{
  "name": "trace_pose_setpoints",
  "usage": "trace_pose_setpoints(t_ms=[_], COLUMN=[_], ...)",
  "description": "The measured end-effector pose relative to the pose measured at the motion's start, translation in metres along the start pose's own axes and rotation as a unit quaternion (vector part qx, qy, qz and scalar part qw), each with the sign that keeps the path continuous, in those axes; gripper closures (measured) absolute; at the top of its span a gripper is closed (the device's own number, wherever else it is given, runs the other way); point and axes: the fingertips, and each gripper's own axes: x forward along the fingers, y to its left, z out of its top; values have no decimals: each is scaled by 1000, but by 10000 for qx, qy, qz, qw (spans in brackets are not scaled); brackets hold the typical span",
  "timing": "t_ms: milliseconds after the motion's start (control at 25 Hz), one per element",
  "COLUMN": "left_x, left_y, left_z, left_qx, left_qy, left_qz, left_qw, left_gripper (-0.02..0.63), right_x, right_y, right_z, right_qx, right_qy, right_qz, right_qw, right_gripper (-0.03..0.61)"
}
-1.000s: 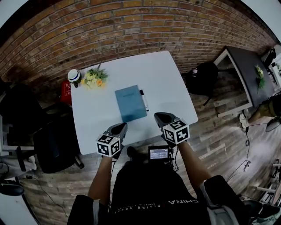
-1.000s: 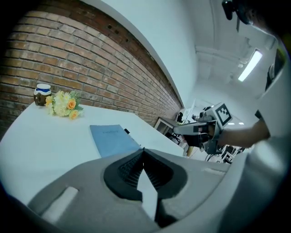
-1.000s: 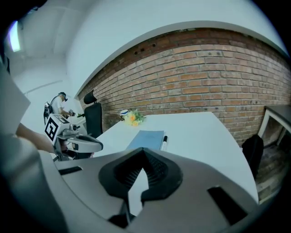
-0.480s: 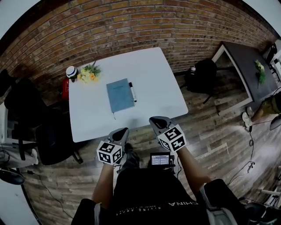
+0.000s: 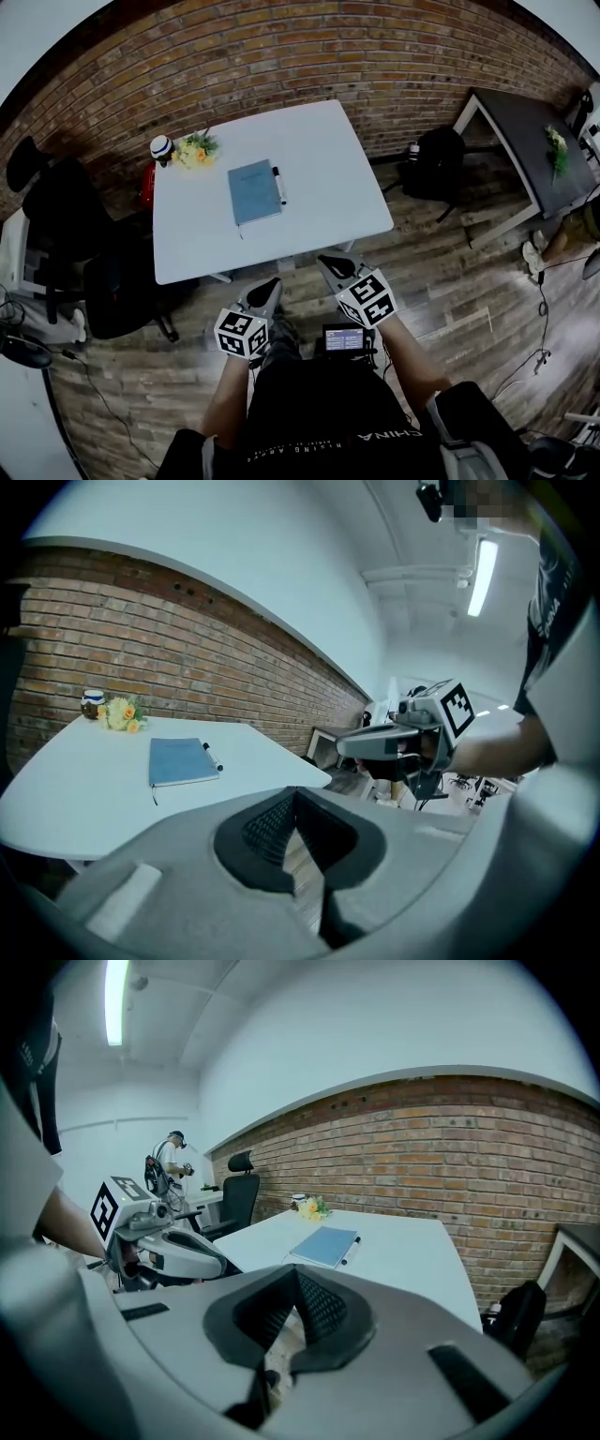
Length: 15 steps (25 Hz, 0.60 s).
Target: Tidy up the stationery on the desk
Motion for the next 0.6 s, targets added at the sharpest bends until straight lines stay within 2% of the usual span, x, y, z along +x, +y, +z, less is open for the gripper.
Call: trace_pose_setpoints(t_ms=[600], left_x=[-29], left_y=[-8], left_z=[1], left_qx=[144], left_qy=[-173], left_qz=[216], left_qw=[9995], left_gripper=[603], right_x=[-12], right_y=[22], right_z=[8], right_qx=[-29], right_qy=[-205], right_qz=[40], right_qw=[9998], right_gripper=[570])
